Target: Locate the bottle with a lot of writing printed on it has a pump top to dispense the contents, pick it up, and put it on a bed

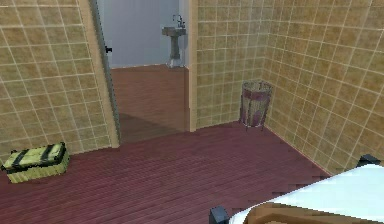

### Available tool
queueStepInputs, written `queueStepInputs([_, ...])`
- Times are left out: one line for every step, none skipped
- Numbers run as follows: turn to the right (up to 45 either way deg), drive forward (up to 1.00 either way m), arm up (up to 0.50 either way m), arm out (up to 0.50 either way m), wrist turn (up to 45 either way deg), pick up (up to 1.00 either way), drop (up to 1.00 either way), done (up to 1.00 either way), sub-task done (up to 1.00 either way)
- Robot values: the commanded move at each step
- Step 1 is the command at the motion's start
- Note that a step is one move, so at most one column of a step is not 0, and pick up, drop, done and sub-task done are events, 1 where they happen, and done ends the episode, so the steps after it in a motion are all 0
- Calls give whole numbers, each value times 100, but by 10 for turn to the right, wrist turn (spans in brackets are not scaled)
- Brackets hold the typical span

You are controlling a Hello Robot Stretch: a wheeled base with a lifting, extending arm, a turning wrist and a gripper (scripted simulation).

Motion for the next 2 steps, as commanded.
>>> queueStepInputs([0, 0, 0, -8, 0, 0, 0, 0, 0])
queueStepInputs([0, 0, 0, 0, 0, 0, 0, 100, 0])
